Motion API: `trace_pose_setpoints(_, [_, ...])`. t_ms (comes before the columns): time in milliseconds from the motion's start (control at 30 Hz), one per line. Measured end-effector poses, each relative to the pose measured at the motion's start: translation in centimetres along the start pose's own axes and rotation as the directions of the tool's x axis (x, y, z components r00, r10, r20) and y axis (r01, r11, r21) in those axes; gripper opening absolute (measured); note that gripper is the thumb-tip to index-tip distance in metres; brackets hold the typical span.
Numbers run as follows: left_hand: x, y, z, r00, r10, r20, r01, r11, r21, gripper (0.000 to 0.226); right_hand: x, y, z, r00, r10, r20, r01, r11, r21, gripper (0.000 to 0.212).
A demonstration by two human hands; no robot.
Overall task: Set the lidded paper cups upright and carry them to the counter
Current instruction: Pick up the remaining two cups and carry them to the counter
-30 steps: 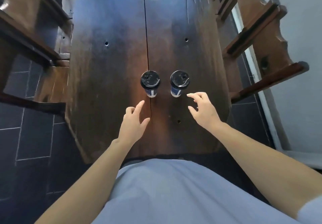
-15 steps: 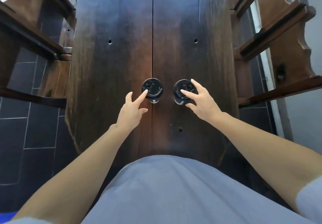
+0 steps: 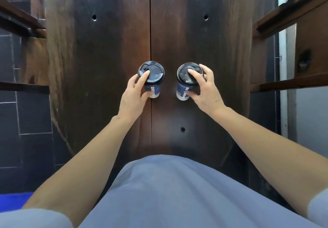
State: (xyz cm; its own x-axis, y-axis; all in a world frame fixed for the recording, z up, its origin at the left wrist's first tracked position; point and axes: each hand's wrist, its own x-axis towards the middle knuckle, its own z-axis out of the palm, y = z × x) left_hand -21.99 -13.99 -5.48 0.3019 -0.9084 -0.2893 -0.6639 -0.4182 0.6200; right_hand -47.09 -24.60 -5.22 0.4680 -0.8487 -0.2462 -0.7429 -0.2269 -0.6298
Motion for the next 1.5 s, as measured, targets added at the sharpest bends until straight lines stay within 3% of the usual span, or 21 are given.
trace_pose_setpoints(333, [5.3, -0.1, 1.1, 0.996, -0.087, -0.022, 0.077, 0.957, -0.28, 0.072, 4.2, 0.1, 0.8, 0.996, 0.092, 0.016, -0.093, 0.987, 0.132, 0.078])
trace_pose_setpoints(600, [6.8, 1.5, 1.1, 0.998, -0.056, 0.042, 0.069, 0.913, -0.402, 0.07, 5.9, -1.4, 0.4, 0.988, 0.142, 0.054, -0.152, 0.943, 0.296, 0.08])
trace_pose_setpoints(833, [4.0, 4.2, -2.9, 1.0, -0.027, 0.011, 0.029, 0.845, -0.534, 0.075, 4.6, -4.1, -2.8, 0.996, 0.008, 0.092, -0.046, 0.911, 0.41, 0.079])
trace_pose_setpoints(967, [1.8, 5.7, -5.7, 0.997, -0.034, 0.066, 0.068, 0.769, -0.635, 0.059, 3.0, -5.6, -5.6, 0.982, -0.086, 0.166, -0.002, 0.884, 0.467, 0.079])
trace_pose_setpoints(1100, [-1.1, 8.1, -8.1, 0.999, 0.004, 0.043, 0.028, 0.706, -0.708, 0.054, 0.8, -7.4, -7.8, 0.982, -0.126, 0.142, 0.04, 0.869, 0.493, 0.078])
trace_pose_setpoints(1500, [-9.8, 11.9, -10.6, 0.986, 0.042, -0.159, -0.14, 0.725, -0.675, 0.058, -4.9, -11.3, -10.1, 0.951, -0.306, 0.036, 0.238, 0.803, 0.547, 0.079])
